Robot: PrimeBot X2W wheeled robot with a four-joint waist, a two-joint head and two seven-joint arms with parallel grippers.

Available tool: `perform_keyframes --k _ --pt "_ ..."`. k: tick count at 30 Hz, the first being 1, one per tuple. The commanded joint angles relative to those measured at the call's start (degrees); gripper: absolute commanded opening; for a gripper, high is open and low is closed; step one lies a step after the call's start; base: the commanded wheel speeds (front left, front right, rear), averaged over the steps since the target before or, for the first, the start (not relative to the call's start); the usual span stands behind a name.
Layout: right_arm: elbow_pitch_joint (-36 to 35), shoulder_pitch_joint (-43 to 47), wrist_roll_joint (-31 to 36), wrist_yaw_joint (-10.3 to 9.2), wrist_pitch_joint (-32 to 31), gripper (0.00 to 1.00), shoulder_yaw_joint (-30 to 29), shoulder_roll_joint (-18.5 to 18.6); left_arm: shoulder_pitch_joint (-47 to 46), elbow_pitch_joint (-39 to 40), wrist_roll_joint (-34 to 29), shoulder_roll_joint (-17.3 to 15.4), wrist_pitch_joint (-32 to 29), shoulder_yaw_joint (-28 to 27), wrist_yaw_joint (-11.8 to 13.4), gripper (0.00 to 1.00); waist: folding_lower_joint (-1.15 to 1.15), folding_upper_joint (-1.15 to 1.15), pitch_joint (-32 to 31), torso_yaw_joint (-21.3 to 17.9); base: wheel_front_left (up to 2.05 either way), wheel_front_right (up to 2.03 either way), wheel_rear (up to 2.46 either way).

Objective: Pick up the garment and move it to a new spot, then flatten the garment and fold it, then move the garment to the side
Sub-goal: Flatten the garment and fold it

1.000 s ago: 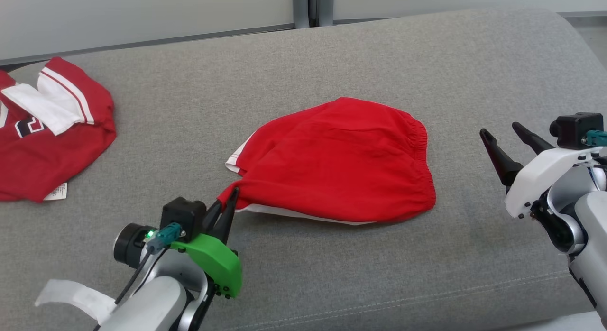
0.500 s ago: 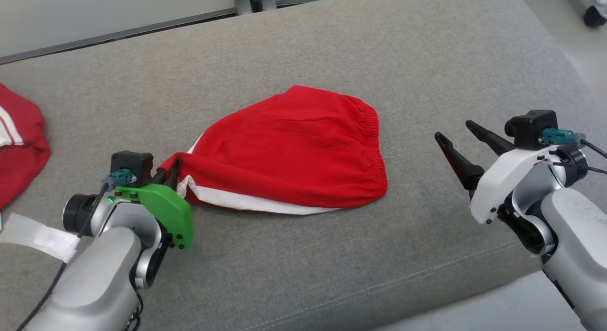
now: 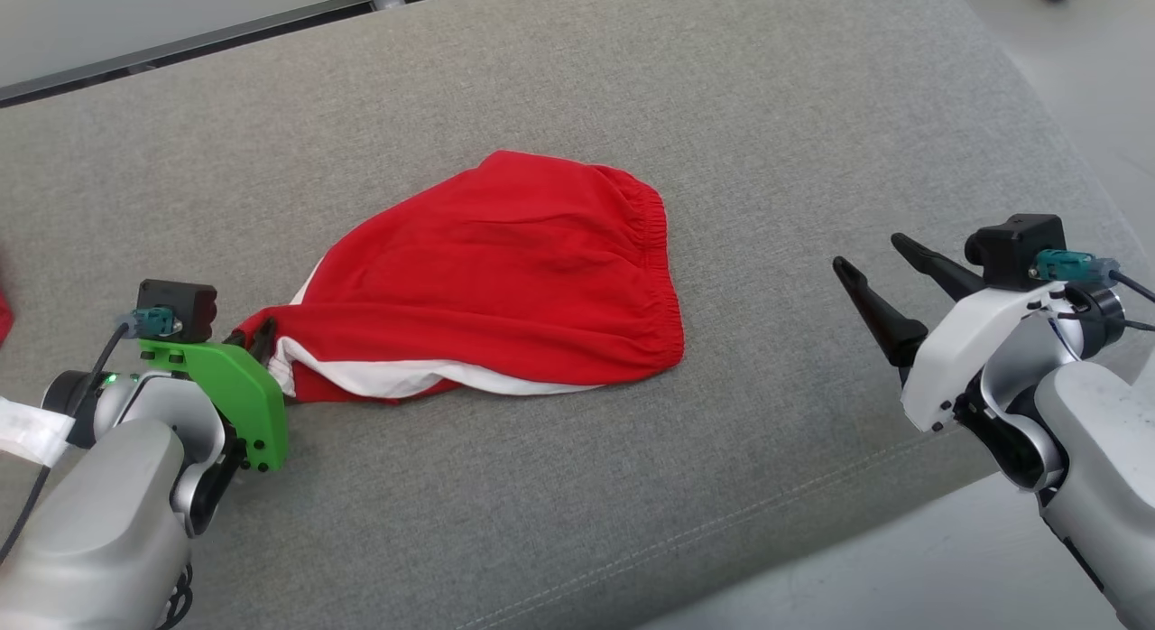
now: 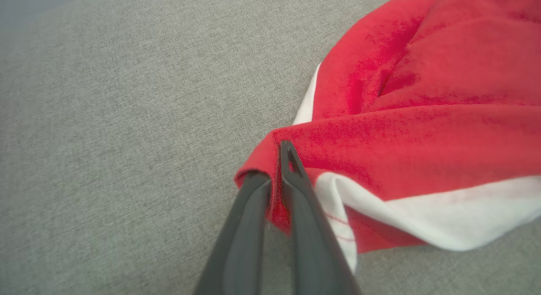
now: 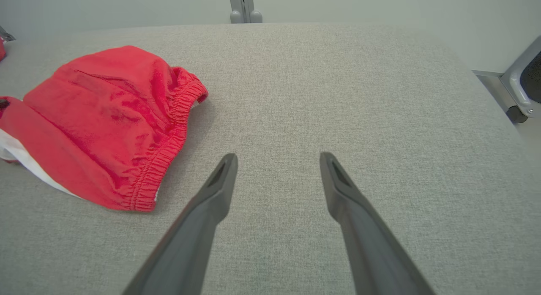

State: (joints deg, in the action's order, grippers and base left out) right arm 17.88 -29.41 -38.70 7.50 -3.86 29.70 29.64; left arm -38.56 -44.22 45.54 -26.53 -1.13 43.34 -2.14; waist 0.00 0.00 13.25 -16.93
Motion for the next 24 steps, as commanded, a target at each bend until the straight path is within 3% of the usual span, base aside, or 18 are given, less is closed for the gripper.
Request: perform_keyframes --k 1,13,18,24 --pt "0.14 0.1 -0.39 -0.02 0.49 1.0 0.29 0.01 -0.92 -0.37 0.31 -0.79 -0.35 0.06 -0.56 1.0 0.0 0.0 -0.69 0.85 0.0 0.0 0.0" --pt "1.22 2.7 0.11 -0.02 1.79 1.0 8.3 0.97 2.61 5.73 4.1 -2.79 -3.8 0.39 -3.79 1.0 0.0 0.0 -4.39 6.61 0.0 0.0 0.0" --pt "3.04 3.28 1.95 -0.02 2.58 1.0 14.2 1.53 4.93 10.98 3.89 -3.96 -2.43 -0.11 -1.52 1.0 0.0 0.0 -4.86 10.17 0.0 0.0 0.0" --pt "9.74 1.13 3.46 -0.02 6.49 1.0 18.41 -0.48 8.95 21.02 2.5 -3.53 3.19 -1.54 4.94 1.0 0.0 0.0 -4.37 15.45 0.0 0.0 0.0"
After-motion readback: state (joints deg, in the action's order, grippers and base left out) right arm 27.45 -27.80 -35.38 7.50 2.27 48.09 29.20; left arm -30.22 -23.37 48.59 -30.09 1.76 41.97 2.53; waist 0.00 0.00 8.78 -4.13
